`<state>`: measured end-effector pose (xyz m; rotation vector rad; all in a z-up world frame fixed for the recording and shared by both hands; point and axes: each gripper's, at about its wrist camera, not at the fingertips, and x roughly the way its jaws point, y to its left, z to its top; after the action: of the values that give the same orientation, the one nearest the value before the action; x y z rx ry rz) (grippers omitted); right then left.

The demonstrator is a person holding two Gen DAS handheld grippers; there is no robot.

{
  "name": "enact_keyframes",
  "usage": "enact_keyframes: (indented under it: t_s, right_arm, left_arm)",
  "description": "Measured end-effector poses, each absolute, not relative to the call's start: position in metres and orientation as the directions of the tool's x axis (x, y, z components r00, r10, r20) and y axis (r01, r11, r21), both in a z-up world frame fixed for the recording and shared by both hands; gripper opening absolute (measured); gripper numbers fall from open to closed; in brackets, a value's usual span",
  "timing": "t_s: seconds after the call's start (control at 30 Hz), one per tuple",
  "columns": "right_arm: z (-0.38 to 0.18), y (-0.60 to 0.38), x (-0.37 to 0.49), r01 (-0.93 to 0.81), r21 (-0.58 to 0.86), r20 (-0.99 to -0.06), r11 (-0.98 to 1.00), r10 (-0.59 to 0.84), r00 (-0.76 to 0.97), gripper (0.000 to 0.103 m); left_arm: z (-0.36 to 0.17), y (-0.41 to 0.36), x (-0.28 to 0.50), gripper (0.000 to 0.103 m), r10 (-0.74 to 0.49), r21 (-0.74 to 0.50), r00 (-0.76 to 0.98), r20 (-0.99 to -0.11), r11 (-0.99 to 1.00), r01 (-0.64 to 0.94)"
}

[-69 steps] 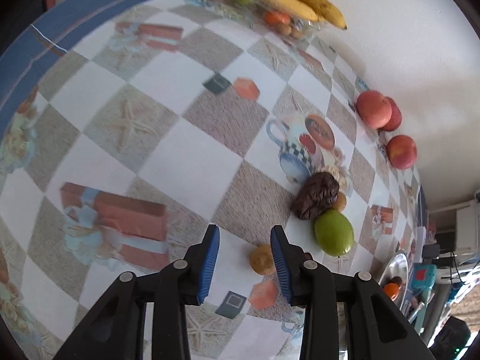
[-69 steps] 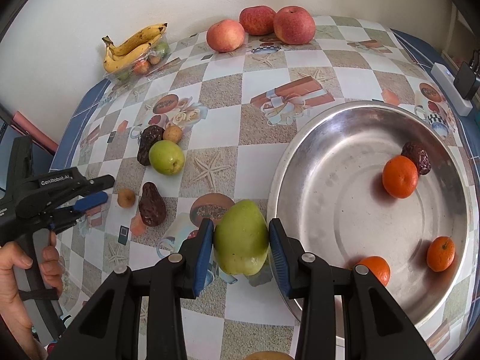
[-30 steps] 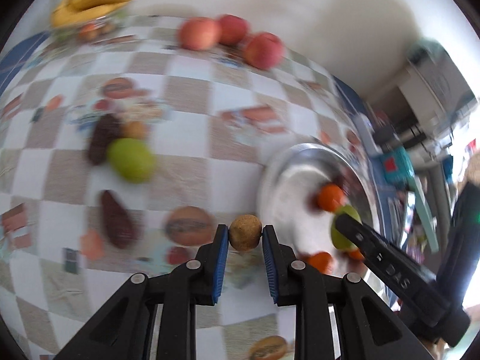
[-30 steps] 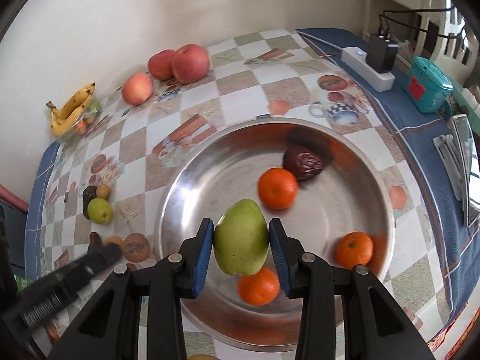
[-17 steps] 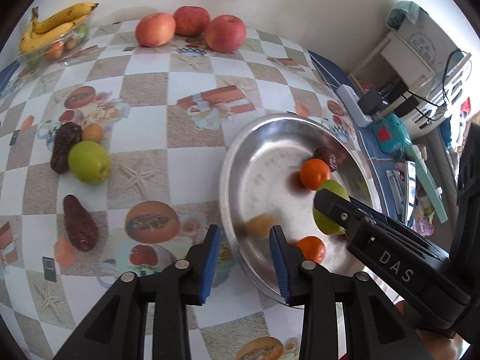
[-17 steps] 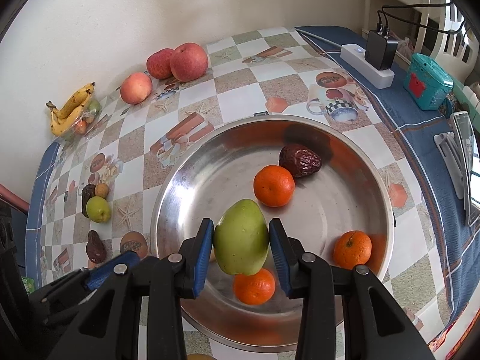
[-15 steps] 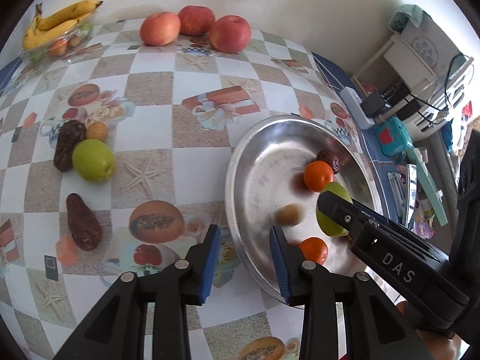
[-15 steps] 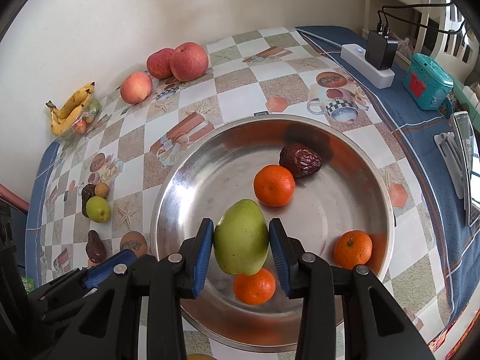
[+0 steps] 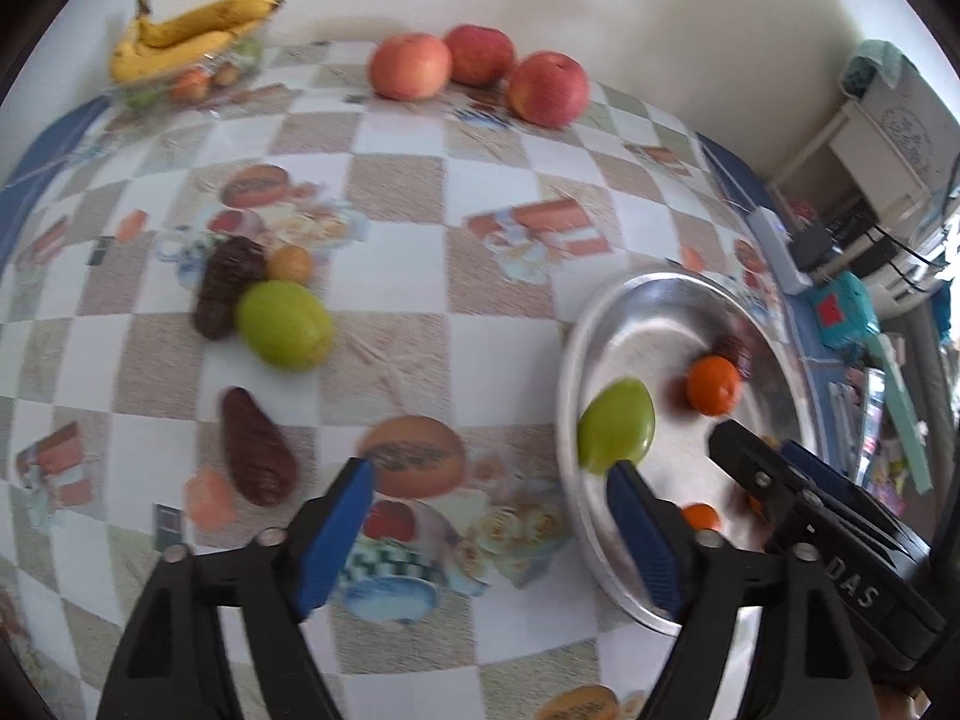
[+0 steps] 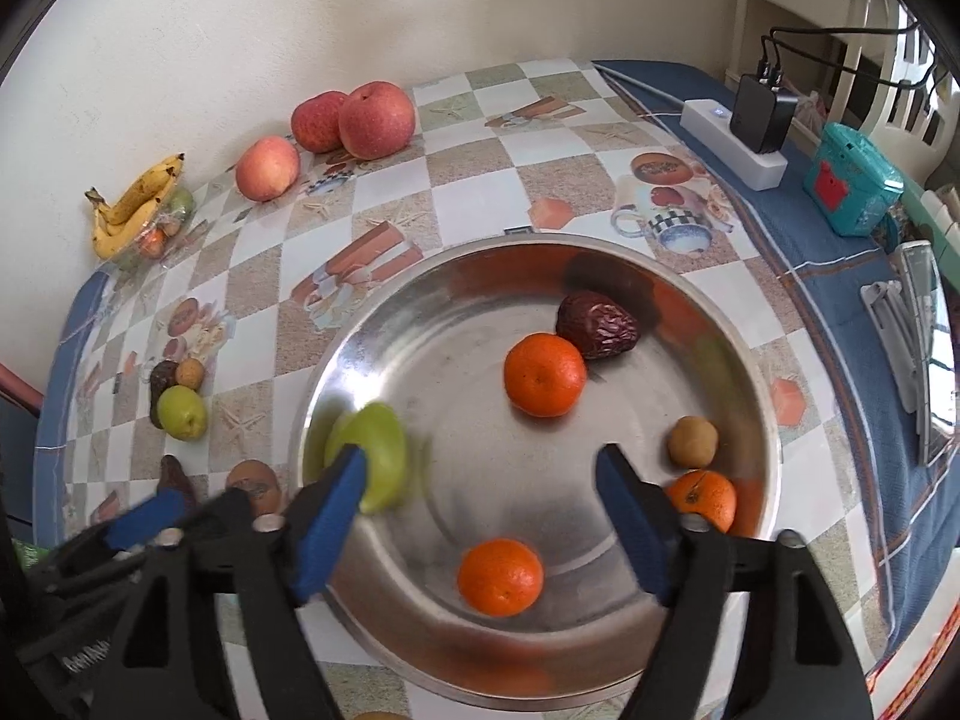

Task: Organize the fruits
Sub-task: 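Withdraw both open tools from the bowl toward the loose fruit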

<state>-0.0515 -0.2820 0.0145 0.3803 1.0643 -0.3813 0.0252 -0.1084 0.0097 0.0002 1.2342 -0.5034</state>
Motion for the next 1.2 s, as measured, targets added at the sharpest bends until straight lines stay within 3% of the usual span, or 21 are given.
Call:
enact_keyframes:
  t_s: [0.1, 0.23, 0.33, 0.47, 0.77, 1.2]
  right_arm:
    - [0.014, -0.283, -0.051, 0.482, 0.080, -0.896, 0.873, -0.149, 0.418, 0.083]
    - [0.012, -0.282, -0.051, 0.475, 0.056, -0.896, 0.878, -0.165, 0.412, 0.085]
    - [0.013, -0.280, -0.052, 0.473, 0.032, -0.891, 0.881, -0.189, 0.413, 0.097]
    - [0.012, -0.280, -0.051, 0.472, 0.027, -0.892, 0.881, -0.192, 0.410, 0.098]
    - [0.011, -0.279, -0.051, 0.464, 0.004, -0.895, 0.886, -0.204, 0.397, 0.098]
    - [0.015, -0.271, -0.050, 0.439, 0.017, -0.879, 0.898, -0.196, 0.434, 0.098]
  left_arm:
    - [0.011, -0.101, 0.030, 0.103, -0.310, -0.211, 0.278, -0.909, 0.918, 0.336]
    - [0.014, -0.091, 0.036, 0.103, -0.175, -0.075, 0.356, -0.918, 0.958, 0.278]
    - [0.015, -0.083, 0.040, 0.103, -0.024, 0.082, 0.421, -0.907, 0.969, 0.233]
    - [0.009, -0.063, 0.048, 0.103, 0.103, 0.186, 0.421, -0.901, 0.969, 0.161]
    - [0.016, -0.031, 0.059, 0.103, 0.128, 0.175, 0.416, -0.900, 0.982, 0.076]
    - [0.011, -0.037, 0.061, 0.103, 0.081, 0.154, 0.376, -0.923, 0.974, 0.168]
